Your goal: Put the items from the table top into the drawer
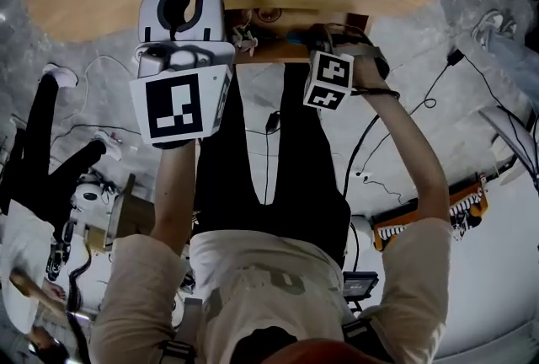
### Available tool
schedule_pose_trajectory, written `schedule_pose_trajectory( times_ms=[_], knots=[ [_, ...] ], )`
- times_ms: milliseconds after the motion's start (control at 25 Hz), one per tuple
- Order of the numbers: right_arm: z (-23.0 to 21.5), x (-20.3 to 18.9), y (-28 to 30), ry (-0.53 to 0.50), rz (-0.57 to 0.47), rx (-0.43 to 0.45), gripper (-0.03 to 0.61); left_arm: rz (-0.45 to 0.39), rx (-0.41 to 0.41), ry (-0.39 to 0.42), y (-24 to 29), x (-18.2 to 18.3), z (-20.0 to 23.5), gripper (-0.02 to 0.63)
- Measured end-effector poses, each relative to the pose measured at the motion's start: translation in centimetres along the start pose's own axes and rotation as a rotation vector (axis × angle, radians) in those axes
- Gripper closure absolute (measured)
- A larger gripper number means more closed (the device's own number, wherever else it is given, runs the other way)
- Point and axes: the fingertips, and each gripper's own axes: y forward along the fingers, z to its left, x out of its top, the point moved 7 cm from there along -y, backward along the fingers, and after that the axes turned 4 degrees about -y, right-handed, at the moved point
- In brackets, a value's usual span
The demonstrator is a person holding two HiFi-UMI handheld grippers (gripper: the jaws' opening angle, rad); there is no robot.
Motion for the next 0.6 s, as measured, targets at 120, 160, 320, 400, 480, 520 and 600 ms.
schedule_pose_trajectory(
  times_ms=[120, 160, 320, 400, 480, 520, 600],
  knots=[
    [0.5, -0.7, 3.9, 0.009, 0.081, 0.000, 0.423, 0.011, 0.003, 0.013, 0.1, -0.1, 0.2, 0.607],
    [0.5, -1.0, 4.7, 0.007, 0.102, -0.016, 0.423, 0.008, 0.001, 0.013, 0.2, -0.1, 0.1, 0.607],
    [0.0, -1.6, 6.9, 0.013, 0.165, -0.067, 0.423, -0.015, -0.009, 0.007, 0.5, 0.3, -0.5, 0.607],
    [-0.2, -1.7, 7.3, 0.039, 0.162, -0.068, 0.423, -0.021, -0.016, 0.005, 0.6, 0.4, -0.9, 0.607],
    [-0.5, -1.8, 7.2, 0.088, 0.139, -0.066, 0.423, -0.026, -0.025, 0.006, 0.6, 0.5, -1.3, 0.607],
    [-0.6, -1.9, 7.1, 0.114, 0.126, -0.066, 0.423, -0.027, -0.029, 0.007, 0.7, 0.5, -1.4, 0.607],
    [-0.7, -1.9, 6.9, 0.156, 0.104, -0.066, 0.421, -0.027, -0.030, 0.007, 0.6, 0.5, -1.5, 0.607]
  ],
)
